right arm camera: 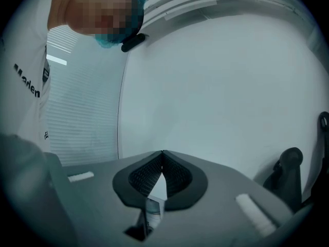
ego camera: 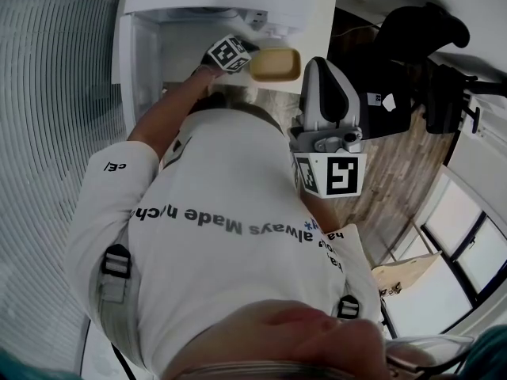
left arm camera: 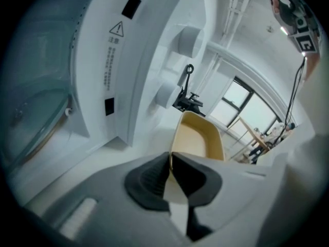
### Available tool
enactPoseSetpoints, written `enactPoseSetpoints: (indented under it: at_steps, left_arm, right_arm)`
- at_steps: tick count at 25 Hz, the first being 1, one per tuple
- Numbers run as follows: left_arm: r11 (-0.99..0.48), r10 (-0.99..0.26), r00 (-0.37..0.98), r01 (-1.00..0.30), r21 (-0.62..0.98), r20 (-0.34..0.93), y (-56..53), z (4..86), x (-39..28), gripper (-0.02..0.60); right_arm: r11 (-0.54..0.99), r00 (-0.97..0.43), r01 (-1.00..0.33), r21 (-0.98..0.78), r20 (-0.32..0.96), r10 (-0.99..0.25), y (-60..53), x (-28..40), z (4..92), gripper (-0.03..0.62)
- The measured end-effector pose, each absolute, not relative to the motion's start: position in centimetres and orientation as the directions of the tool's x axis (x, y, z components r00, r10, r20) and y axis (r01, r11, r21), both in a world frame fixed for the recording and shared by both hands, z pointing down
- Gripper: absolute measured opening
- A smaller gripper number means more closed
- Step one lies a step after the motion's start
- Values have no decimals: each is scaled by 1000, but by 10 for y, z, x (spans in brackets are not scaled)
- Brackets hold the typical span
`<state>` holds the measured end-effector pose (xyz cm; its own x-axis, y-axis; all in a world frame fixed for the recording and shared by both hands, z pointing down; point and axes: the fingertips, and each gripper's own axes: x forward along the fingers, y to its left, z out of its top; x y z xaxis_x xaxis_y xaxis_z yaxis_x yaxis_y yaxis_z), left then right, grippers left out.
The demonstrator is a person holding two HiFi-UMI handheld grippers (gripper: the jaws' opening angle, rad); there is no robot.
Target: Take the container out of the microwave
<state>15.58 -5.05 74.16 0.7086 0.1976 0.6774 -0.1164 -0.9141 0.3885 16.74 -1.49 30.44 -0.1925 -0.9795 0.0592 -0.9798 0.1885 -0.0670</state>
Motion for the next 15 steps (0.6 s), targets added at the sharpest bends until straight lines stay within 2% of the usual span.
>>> enactPoseSetpoints:
  at_steps: [10, 15]
  left_arm:
    - [-922, 185, 706, -115, 369, 683, -56, 749, 162, 28]
    - [-928, 154, 720, -130, 350, 676, -61, 746, 162, 61]
  right_arm:
    - [177, -182, -981, -75, 64, -981, -15, 178, 311, 0]
    - [182, -187, -980, -78, 59, -981, -17, 178, 310, 0]
